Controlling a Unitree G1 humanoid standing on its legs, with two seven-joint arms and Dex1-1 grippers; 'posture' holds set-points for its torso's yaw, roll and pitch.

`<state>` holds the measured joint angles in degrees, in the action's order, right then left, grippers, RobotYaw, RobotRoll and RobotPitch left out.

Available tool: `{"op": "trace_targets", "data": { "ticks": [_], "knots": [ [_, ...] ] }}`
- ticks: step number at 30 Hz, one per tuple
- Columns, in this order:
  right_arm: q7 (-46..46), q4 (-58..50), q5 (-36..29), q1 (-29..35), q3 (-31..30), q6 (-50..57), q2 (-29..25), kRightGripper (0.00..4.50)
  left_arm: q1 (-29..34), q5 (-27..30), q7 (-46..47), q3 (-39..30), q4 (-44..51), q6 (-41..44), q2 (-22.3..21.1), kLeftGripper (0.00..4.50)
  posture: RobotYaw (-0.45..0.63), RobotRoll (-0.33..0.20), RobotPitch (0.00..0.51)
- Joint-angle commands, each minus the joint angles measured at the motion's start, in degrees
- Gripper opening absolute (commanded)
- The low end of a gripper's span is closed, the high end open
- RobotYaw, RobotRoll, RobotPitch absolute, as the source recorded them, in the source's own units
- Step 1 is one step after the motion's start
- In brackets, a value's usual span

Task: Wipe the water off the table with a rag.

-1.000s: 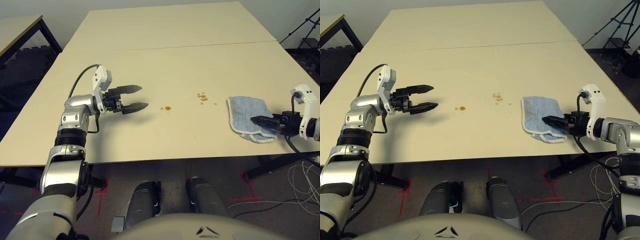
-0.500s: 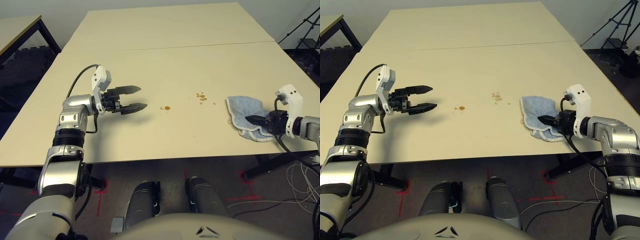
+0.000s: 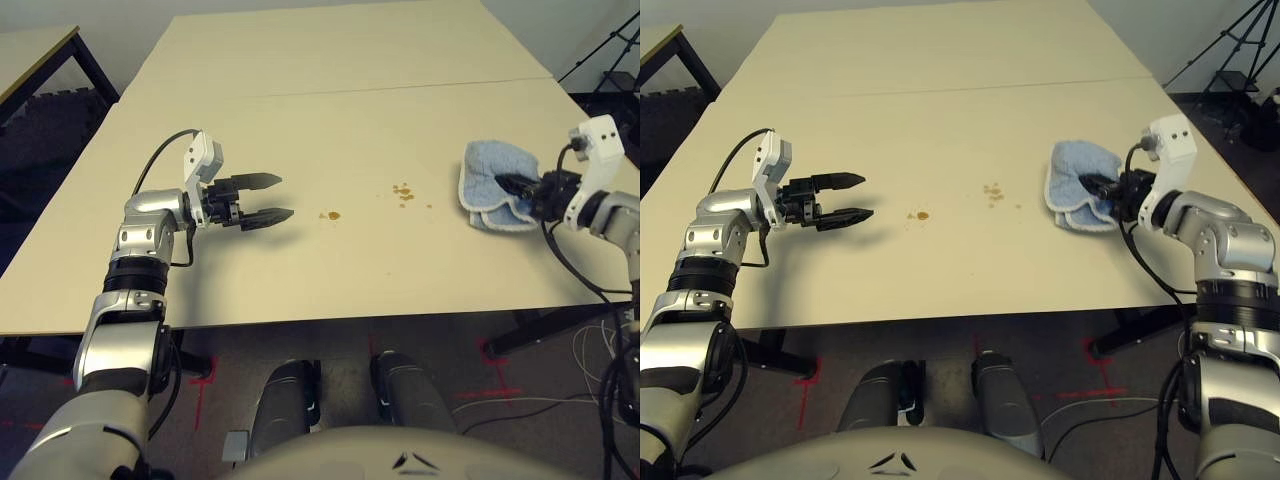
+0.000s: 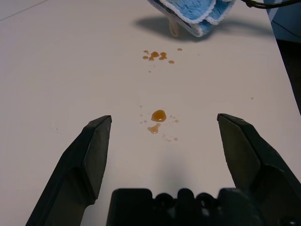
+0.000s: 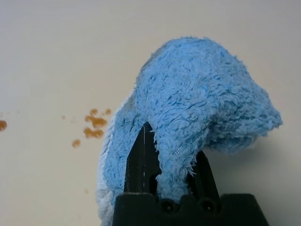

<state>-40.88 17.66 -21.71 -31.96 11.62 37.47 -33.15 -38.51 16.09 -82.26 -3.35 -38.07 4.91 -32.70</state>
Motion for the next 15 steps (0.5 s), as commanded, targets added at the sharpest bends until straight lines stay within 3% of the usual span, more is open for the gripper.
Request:
{"op": "trace_targets", "data": {
  "ticks": [1, 9, 15],
  "knots": [
    [1.4, 3.5, 3.0, -1.1, -3.6, -2.6, 2.2, 0.02, 0.9, -0.2, -1.0, 0.6, 0.4, -0.1, -1.5, 4.5, -0.28, 0.0, 0.117],
    [1.9, 12.3, 9.5, -3.1, -10.6, -8.0, 6.7, 0.02, 3.1, 0.4, -1.8, 0.7, 3.5, 1.1, -3.5, 4.5, -0.25, 0.0, 0.125],
    [-1.1, 9.8, 10.1, -1.8, -14.8, -6.3, 11.0, 0.02, 4.8, 0.8, -1.7, 0.4, 6.1, 2.3, -4.0, 4.5, -0.25, 0.0, 0.125]
  ]
}}
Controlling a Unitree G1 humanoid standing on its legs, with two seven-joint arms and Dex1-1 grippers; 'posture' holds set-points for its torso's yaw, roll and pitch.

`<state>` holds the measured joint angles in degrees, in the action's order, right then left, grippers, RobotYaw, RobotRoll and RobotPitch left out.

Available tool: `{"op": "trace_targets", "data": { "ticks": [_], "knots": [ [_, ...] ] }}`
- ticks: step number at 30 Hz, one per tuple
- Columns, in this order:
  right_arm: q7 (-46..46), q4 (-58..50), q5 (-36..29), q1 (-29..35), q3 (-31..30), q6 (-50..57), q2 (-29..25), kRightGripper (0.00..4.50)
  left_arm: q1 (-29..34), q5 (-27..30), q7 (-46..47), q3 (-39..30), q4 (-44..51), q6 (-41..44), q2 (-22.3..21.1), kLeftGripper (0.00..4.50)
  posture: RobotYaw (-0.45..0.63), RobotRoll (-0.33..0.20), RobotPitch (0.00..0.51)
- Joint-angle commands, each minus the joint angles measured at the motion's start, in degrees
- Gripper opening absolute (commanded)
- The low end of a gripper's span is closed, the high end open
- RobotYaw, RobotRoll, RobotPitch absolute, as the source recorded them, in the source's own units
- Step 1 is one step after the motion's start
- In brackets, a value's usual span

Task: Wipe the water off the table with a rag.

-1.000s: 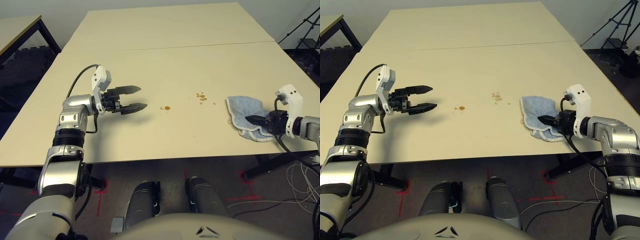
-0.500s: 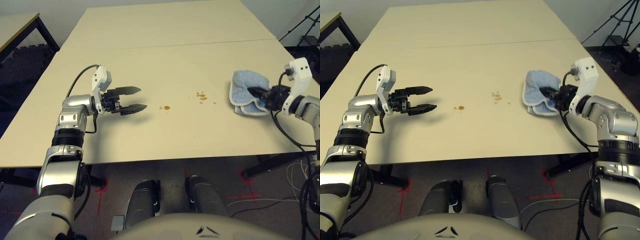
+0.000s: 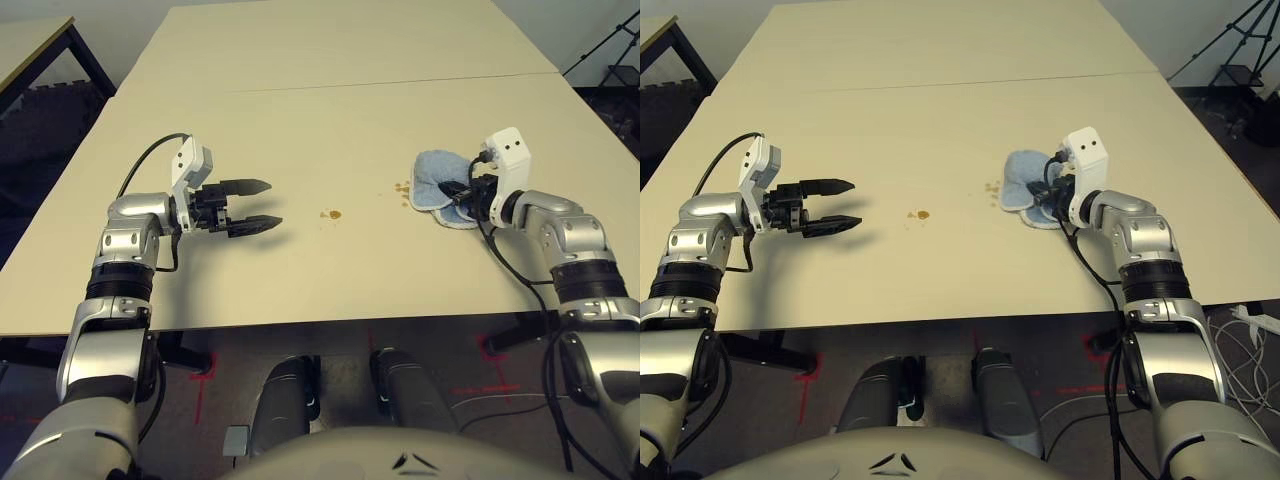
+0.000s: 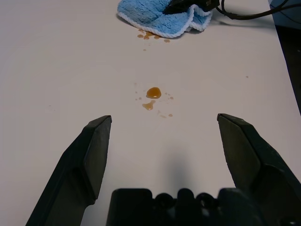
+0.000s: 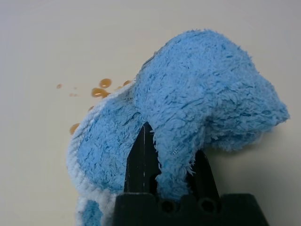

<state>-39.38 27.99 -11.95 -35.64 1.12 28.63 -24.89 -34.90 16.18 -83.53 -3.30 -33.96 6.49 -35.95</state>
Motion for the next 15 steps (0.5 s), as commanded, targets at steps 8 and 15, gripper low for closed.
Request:
{"op": "trace_targets", "data": {
  "ticks": [8, 15],
  "knots": [
    [-4.8, -6.9, 0.7, 4.6, -10.1, 5.9, 8.8, 0.02, 1.7, 0.9, -0.2, 0.6, 3.0, 1.4, -1.1, 4.5, -0.23, 0.0, 0.133],
    [-2.3, -4.0, 3.7, 3.1, -8.6, 3.7, 7.7, 0.02, 2.0, 0.9, -0.2, 0.7, 3.3, 1.4, -1.0, 4.5, -0.23, 0.0, 0.138]
  ]
}}
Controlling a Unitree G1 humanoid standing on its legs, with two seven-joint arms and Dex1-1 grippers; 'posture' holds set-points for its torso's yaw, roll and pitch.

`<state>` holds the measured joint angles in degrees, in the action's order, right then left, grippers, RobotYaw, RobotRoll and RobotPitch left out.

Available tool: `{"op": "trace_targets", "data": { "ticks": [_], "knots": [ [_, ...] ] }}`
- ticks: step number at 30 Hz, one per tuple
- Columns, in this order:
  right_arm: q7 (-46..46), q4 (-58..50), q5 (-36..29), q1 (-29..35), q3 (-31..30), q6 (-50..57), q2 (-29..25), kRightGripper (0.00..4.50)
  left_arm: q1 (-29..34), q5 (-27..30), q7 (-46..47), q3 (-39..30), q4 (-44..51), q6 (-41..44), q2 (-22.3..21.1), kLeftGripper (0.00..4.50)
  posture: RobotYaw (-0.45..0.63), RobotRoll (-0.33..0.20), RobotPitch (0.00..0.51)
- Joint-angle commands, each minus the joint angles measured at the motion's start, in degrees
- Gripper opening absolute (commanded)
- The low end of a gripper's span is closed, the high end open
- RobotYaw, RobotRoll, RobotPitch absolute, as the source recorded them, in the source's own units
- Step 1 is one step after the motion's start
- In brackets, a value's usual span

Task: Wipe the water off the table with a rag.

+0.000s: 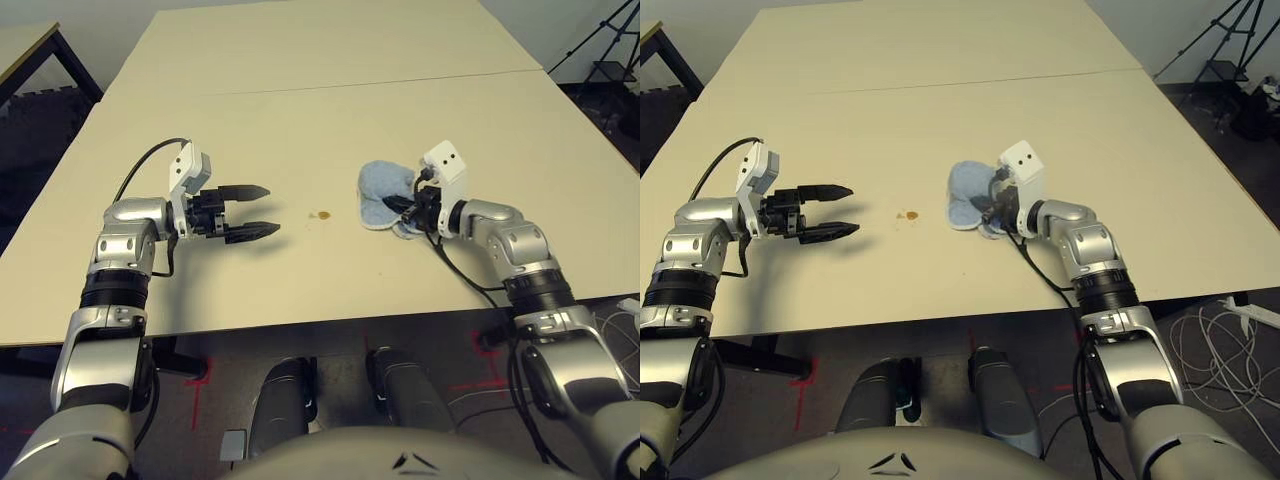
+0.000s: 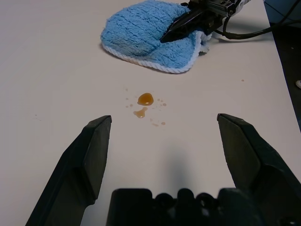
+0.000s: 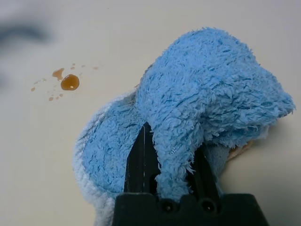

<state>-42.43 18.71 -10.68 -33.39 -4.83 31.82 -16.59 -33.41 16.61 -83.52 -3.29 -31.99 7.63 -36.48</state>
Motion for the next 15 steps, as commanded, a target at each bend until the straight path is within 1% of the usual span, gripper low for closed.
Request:
{"op": "trace_targets", "data": {
  "ticks": [1, 4, 9, 12, 15],
  "knots": [
    [0.9, 6.2, 3.1, 0.4, -2.3, -0.2, -1.6, 0.02, 0.5, 0.4, -0.3, 0.7, 1.3, 0.2, -0.4, 4.5, -0.23, 0.0, 0.138],
    [1.4, 9.1, 4.2, -0.8, -1.4, -2.1, -4.8, 0.02, 0.5, 0.4, -0.2, 0.8, 1.4, 0.2, -0.4, 4.5, -0.23, 0.0, 0.138],
    [1.7, 15.9, 5.6, -3.4, 1.6, -6.6, -15.3, 0.02, 0.6, 0.2, -0.2, 0.8, 1.1, -0.1, -0.3, 4.5, -0.24, 0.0, 0.138],
    [1.5, 19.0, 5.5, -4.2, 2.9, -8.5, -19.6, 0.02, 0.6, 0.2, -0.1, 0.8, 0.8, -0.3, -0.4, 4.5, -0.24, 0.0, 0.138],
    [1.1, 20.6, 4.6, -4.7, 4.7, -9.3, -22.5, 0.02, 0.7, 0.2, -0.2, 0.8, 0.8, -0.3, -0.4, 4.5, -0.24, 0.0, 0.137]
  ]
}}
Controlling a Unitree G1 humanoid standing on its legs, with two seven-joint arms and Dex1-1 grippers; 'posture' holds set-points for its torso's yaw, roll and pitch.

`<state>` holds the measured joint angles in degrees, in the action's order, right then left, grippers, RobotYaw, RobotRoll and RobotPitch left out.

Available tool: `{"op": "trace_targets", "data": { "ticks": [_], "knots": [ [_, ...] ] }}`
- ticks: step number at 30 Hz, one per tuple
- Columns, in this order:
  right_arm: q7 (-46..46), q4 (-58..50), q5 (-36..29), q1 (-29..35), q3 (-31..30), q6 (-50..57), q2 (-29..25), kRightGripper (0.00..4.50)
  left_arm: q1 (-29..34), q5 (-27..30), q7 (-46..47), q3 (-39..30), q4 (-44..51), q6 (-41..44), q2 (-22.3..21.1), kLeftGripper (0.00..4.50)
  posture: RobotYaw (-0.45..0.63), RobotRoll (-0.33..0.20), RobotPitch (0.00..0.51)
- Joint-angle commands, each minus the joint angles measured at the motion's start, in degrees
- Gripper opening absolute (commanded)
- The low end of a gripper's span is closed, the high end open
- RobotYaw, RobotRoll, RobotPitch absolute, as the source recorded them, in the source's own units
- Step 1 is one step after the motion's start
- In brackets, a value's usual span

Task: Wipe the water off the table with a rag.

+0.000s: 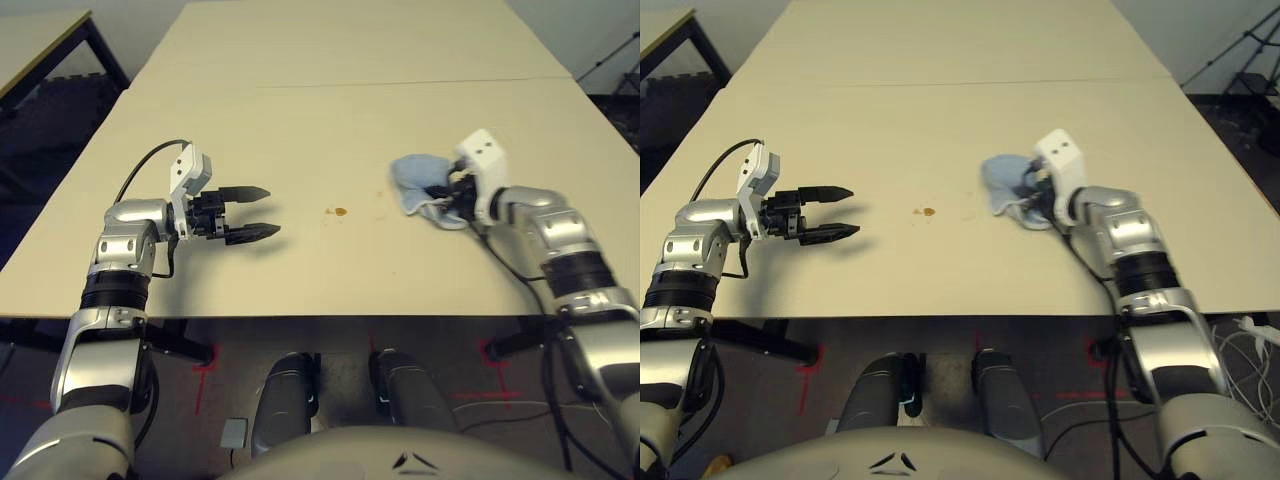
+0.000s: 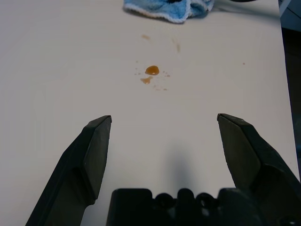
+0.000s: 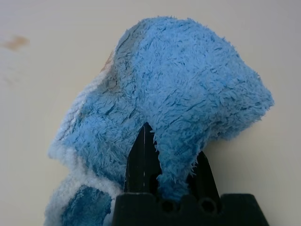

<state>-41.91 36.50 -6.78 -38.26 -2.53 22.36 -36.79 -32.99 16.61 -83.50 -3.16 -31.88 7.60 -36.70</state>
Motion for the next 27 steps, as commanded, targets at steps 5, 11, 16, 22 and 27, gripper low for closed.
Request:
{"op": "trace_targets", "data": {
  "ticks": [5, 11, 16, 22, 27],
  "knots": [
    [-2.3, -3.2, -5.2, 0.1, 7.0, 5.7, -2.0, 0.02, 0.4, 0.1, -0.3, 0.8, 0.5, -0.4, -0.3, 4.5, -0.24, 0.0, 0.138],
    [-2.8, -19.5, -13.7, 1.9, 9.5, 18.5, 2.6, 0.02, 0.8, -0.2, -1.0, 1.2, 0.5, -0.6, -0.9, 4.5, -0.24, 0.0, 0.138],
    [0.1, -26.6, -14.4, 3.8, 6.8, 22.6, 7.3, 0.02, 0.9, -0.3, -1.7, 1.6, 0.3, -0.8, -1.6, 4.5, -0.24, 0.0, 0.139],
    [2.5, -27.5, -10.5, 7.1, -0.6, 21.2, 12.1, 0.02, 1.1, -0.2, -1.9, 1.7, 0.5, -0.7, -2.2, 4.5, -0.23, 0.0, 0.14],
    [3.1, -27.3, -8.4, 8.2, -5.6, 20.1, 16.2, 0.02, 1.5, -0.1, -1.9, 1.8, 0.9, -0.7, -2.5, 4.5, -0.23, 0.0, 0.141]
  ]
}}
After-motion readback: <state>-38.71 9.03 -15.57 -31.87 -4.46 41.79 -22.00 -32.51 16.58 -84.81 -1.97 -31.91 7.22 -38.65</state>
